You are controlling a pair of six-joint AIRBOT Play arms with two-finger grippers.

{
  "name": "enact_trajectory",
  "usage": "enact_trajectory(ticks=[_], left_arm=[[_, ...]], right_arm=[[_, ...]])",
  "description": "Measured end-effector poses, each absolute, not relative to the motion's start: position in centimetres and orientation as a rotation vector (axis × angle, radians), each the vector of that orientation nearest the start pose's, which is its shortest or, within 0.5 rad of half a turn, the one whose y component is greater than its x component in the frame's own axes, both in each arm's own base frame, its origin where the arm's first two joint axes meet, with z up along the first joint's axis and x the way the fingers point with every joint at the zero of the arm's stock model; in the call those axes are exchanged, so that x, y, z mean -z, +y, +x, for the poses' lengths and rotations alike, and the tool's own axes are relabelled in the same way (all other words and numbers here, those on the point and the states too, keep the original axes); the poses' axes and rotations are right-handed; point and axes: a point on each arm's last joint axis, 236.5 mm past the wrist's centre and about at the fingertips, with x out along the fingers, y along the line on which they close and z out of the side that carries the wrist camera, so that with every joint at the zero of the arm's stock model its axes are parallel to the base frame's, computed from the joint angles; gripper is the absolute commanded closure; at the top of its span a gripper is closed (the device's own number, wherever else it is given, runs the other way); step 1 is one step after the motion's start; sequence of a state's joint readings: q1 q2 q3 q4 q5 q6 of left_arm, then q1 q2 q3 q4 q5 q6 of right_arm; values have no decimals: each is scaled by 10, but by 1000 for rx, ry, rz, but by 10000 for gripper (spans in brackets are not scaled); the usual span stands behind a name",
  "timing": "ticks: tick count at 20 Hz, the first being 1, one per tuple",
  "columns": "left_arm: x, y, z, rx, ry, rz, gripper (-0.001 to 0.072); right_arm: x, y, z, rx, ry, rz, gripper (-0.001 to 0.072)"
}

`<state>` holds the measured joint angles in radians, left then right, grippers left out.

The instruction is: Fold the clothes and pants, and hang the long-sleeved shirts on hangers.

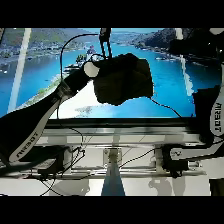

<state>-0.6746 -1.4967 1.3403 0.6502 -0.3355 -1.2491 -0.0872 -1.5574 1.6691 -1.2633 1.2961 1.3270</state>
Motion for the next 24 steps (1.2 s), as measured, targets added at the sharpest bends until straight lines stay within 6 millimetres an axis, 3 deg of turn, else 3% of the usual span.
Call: enact_trajectory(ticks=[5,9,12,16,20,22,24], left_arm=[[-96,-385,437,755,609,-191,693],[-45,-380,452,718,646,-83,692],[-13,-398,440,739,700,-70,691],[6,-448,389,846,748,-30,691],[14,-503,307,1008,788,50,692],[18,-517,277,1068,787,113,692],[16,-521,264,1100,767,172,692]], right_arm=[[-4,71,455,-366,1313,245,37],[17,100,453,-404,1344,298,38],[25,107,459,-398,1331,309,38],[35,104,461,-374,1337,288,39],[44,90,464,-334,1339,232,44],[47,82,465,-314,1342,225,47],[50,71,466,-295,1345,235,95]])
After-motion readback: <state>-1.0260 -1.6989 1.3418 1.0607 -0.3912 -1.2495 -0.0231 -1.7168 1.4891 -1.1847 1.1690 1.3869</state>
